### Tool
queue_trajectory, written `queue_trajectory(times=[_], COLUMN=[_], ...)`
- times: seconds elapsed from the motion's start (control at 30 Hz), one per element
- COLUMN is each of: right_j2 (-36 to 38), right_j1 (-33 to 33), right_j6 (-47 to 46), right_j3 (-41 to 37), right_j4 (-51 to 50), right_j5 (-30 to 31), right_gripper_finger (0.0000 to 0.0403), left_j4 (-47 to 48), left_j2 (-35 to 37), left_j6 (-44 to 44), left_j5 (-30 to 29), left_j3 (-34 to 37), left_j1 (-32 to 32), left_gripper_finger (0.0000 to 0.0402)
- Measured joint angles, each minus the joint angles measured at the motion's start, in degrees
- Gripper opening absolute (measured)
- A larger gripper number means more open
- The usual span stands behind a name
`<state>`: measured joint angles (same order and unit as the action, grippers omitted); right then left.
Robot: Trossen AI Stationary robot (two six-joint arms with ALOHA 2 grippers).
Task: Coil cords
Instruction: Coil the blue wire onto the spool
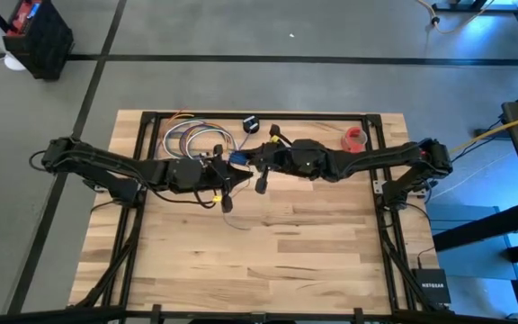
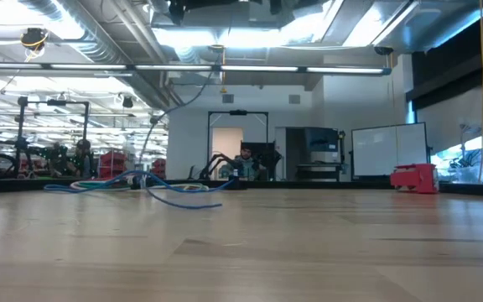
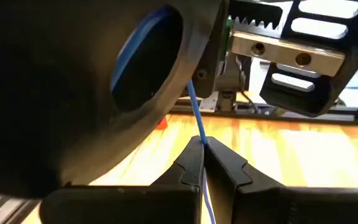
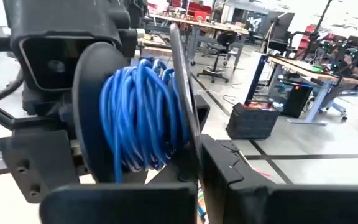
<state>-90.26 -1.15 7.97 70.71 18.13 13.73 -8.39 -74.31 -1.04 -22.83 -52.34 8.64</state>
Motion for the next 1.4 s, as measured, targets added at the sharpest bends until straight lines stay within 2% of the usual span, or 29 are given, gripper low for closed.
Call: queue_trajectory(times=[0.2, 0.43, 0.77, 0.97, 1.2, 1.4], right_j2=[1.0, 5.5, 6.0, 6.0, 6.1, 6.2], right_j1=[0.0, 0.0, 0.0, 0.0, 0.0, 0.0], right_j6=[0.1, 1.3, 2.9, 2.8, 3.2, 2.5], right_j3=[2.3, 5.3, 14.3, 15.3, 15.3, 15.5], right_j4=[-2.6, -4.8, -15.8, -18.3, -22.2, -27.7], right_j5=[-1.3, -1.3, -1.0, -0.9, -0.8, -0.4], right_gripper_finger=[0.0003, 0.0003, 0.0003, 0.0003, 0.0003, 0.0003], left_j4=[1.0, 1.0, 1.1, 1.5, 4.9, 12.8], left_j2=[0.0, -0.1, -0.2, -0.3, 0.6, 6.1], left_j6=[0.2, 0.3, 0.4, 0.8, 1.0, 0.0], left_j5=[0.0, 0.2, 0.4, 0.4, -2.1, -5.1], left_j3=[0.0, 0.1, 0.2, 0.3, 0.3, 0.5], left_j1=[0.3, 0.5, 0.5, 0.5, 0.5, 1.2], left_gripper_finger=[0.0003, 0.0003, 0.0003, 0.0002, 0.0001, 0.0001])
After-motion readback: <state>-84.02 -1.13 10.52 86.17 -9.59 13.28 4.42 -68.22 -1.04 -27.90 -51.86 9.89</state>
